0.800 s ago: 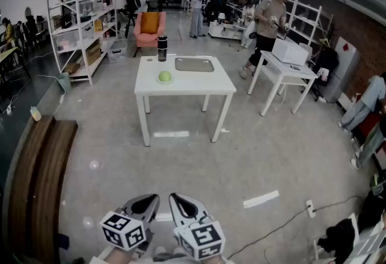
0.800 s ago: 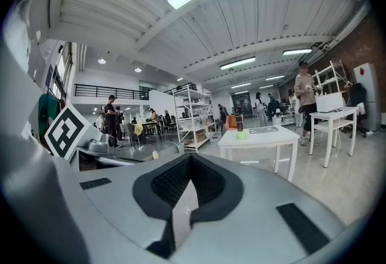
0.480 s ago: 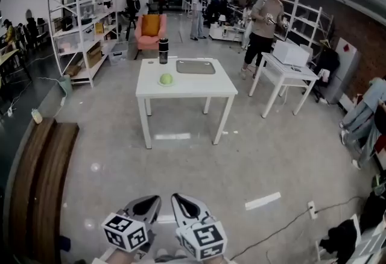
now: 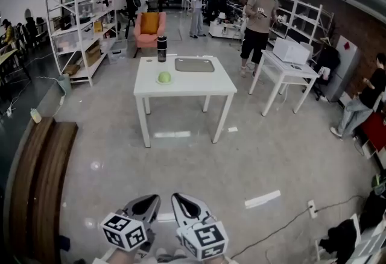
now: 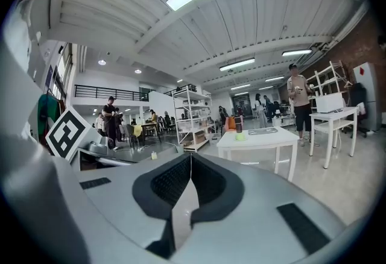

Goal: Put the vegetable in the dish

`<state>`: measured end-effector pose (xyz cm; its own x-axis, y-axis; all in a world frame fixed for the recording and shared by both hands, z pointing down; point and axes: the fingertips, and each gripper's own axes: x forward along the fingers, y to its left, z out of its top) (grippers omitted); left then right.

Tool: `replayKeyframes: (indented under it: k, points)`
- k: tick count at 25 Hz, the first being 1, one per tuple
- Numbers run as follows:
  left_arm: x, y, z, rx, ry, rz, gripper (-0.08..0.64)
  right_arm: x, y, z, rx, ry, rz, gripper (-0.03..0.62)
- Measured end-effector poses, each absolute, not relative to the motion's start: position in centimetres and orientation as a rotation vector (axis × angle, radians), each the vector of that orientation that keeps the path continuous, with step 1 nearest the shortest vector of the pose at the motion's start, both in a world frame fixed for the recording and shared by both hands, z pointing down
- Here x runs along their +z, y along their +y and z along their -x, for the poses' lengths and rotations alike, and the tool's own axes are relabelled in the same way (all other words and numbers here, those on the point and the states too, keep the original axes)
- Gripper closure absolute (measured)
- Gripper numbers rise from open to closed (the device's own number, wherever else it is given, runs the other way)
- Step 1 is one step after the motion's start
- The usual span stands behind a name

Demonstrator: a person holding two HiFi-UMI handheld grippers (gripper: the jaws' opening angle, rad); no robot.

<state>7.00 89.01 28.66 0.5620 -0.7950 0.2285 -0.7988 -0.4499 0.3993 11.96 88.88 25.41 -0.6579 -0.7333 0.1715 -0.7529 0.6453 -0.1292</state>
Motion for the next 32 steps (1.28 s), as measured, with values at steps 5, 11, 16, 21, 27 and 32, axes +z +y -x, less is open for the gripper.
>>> replayKeyframes:
  k: [5, 11, 16, 21, 27, 32]
  points:
    - [28.7, 87.4, -8.8, 0.020, -1.298, -2.349, 0.552, 25.3, 87.5, -13.4, 0.290, -2.795, -1.226, 0.579]
    - [28.7, 86.3, -10.3, 0.039, -1.316, -2.355, 0.552, 25.8, 86.3, -14.3, 0.296, -2.789, -1.203, 0.578]
    - [28.9, 84.4, -10.5, 0.038, -1.322, -2.352, 0.552, 25.5, 84.1, -14.8, 0.265, -2.787, -1.222, 0.578]
    - [29.6, 80.3, -8.9, 0.036, -1.336, -2.340, 0.552, 26.4, 79.6, -14.0, 0.279, -2.768, -1.257, 0.578]
    - [29.5, 72.2, -5.3, 0.060, -1.337, -2.365, 0.552, 25.9, 71.4, -10.8, 0.267, -2.768, -1.281, 0.579]
    - [28.3, 64.1, -1.5, 0.070, -1.318, -2.411, 0.552, 24.3, 63.5, -7.8, 0.230, -2.741, -1.370, 0.578]
